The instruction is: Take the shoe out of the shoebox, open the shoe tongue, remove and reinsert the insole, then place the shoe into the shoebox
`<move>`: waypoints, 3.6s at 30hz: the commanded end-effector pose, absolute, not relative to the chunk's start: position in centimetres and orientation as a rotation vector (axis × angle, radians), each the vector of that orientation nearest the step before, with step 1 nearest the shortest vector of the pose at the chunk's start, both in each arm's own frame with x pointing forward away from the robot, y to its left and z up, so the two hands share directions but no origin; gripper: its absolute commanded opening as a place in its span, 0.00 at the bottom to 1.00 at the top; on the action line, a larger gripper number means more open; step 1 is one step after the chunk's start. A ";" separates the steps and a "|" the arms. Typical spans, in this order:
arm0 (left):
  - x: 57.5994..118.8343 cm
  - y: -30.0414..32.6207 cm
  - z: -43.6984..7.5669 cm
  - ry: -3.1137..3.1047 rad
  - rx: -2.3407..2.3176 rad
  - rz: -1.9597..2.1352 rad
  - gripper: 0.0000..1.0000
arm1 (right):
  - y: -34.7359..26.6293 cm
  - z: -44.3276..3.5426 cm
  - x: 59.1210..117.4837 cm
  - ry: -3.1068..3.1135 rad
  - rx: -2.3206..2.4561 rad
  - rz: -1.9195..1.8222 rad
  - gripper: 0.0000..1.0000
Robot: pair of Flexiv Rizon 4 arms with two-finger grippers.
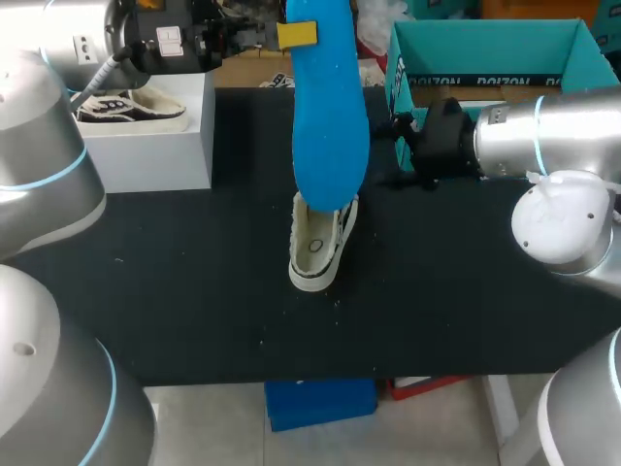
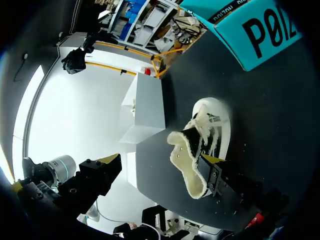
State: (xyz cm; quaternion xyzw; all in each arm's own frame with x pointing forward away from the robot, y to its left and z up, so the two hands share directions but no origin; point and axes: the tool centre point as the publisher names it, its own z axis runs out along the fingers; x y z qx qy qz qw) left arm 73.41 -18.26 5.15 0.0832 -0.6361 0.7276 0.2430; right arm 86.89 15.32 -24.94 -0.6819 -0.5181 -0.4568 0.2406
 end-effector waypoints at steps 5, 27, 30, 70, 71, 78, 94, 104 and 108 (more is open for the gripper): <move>73.4 -18.3 5.0 -1.739 0.227 1.989 0.00 | 14.9 -25.4 86.2 -1.286 -1.619 -1.474 1.00; 72.4 -18.3 4.6 -2.062 -0.171 2.251 0.00 | 14.1 -24.4 86.1 -1.323 -1.473 -1.551 1.00; 71.0 -18.0 3.4 -2.309 -0.602 2.387 0.00 | 14.1 -24.4 86.1 -1.323 -1.473 -1.551 1.00; 65.6 -12.7 -11.2 -2.475 -1.804 2.316 0.00 | 14.1 -24.4 86.1 -1.323 -1.473 -1.551 1.00; 65.6 -12.7 -11.6 -2.460 -1.806 2.319 0.00 | 14.1 -24.4 86.1 -1.323 -1.473 -1.551 1.00; 65.9 -12.7 -15.2 -2.365 -2.079 2.228 0.00 | 14.1 -24.4 86.1 -1.323 -1.473 -1.551 1.00; 66.6 -12.5 -17.7 -2.418 -2.074 2.281 0.00 | 14.1 -24.4 86.1 -1.323 -1.473 -1.551 1.00; 66.8 -13.8 -22.1 -2.446 -2.078 2.274 0.00 | 14.1 -24.4 86.1 -1.323 -1.473 -1.551 1.00; 67.3 -14.4 -23.3 -2.325 -2.314 2.299 0.00 | 14.1 -24.4 86.1 -1.323 -1.473 -1.551 1.00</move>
